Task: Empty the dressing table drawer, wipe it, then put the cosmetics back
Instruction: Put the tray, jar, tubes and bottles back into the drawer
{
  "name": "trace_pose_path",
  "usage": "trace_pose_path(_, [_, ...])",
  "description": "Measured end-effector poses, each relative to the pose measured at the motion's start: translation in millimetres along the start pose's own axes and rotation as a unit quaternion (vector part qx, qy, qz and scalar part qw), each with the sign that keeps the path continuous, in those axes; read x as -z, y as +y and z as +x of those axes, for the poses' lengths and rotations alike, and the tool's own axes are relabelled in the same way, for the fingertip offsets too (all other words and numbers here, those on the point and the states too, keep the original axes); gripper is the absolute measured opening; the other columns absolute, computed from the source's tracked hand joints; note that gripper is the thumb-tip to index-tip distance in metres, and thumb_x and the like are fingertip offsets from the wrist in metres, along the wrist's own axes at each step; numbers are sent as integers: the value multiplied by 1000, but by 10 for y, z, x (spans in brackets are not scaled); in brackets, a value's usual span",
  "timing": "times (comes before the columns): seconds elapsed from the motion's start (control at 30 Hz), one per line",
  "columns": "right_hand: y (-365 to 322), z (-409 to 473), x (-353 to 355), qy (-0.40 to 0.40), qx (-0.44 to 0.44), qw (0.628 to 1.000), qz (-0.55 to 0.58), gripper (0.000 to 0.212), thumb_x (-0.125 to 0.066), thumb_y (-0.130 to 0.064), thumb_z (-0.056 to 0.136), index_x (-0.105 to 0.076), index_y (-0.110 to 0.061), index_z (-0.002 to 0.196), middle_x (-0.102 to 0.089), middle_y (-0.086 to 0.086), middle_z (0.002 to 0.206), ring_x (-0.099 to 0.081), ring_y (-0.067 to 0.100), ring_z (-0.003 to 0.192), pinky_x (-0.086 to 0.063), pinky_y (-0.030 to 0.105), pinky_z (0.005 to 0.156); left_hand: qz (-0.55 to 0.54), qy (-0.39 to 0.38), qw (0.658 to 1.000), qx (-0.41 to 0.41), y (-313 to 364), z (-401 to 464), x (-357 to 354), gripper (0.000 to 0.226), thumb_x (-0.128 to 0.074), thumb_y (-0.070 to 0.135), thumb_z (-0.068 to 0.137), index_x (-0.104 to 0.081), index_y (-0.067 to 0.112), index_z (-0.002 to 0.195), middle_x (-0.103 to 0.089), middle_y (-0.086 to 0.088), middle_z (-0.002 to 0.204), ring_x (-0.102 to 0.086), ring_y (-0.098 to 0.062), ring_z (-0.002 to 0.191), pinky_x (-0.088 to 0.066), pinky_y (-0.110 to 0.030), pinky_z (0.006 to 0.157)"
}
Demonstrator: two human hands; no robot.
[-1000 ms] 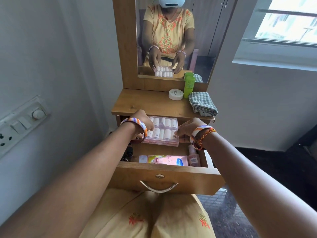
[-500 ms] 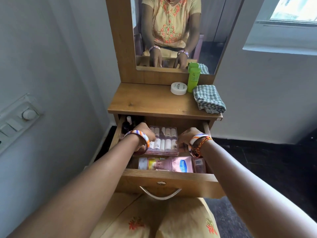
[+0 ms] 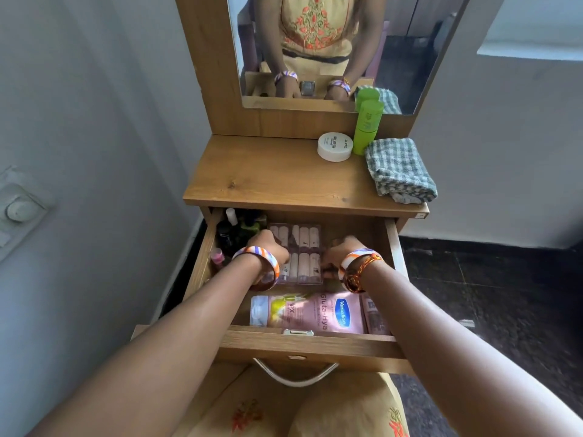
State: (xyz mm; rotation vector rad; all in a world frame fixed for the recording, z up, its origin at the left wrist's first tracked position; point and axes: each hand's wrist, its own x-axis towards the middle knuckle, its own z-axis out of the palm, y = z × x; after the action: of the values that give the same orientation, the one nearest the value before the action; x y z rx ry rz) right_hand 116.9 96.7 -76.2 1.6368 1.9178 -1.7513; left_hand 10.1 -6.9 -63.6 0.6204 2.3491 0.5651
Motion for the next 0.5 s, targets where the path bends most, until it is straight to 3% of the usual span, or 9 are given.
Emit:
trace_pose_path(0.1, [13,15,-50,7,0,1000,24,8,-60,-3,82,-54,-8,80,-66,20,102,-66,33,97,-54,46,91,-7,5,1000,2,10,10,-16,25,-58,12,89,-56,-1,110,-55,-12,93,-56,-24,87,-44,-29,73])
trace_pose_path(0.33, [-23,-39,-67,10,3,1000,30,24,-61,-2,84,-43,-14,73,-63,18,108,-64,32,103,-52,43,93,-17,-4,1000,-3,28,-9,-25,36,-58,13,87,-53,1,121,-61,-15,110,-59,-28,100,-50,-34,84])
trace_pose_path(0.4, [-26,-109,-62,13,11,1000,21,13,-62,-3,85,-50,-8,87,-61,16,106,-63,31,104,-52,42,93,-10,-11,1000,-10,25,-46,-21,35,-58,13,87,-53,1,120,-59,-13,104,-57,-25,93,-48,-31,80])
trace_pose_path(0.5, [-23,-230,-21,29,41,998,-48,43,-62,-8,86,-46,-2,125,-58,16,115,-59,30,108,-50,32,93,17,-26,999,-36,41,-118,9,33,-59,15,88,-55,1,118,-58,-12,100,-56,-23,89,-45,-29,75])
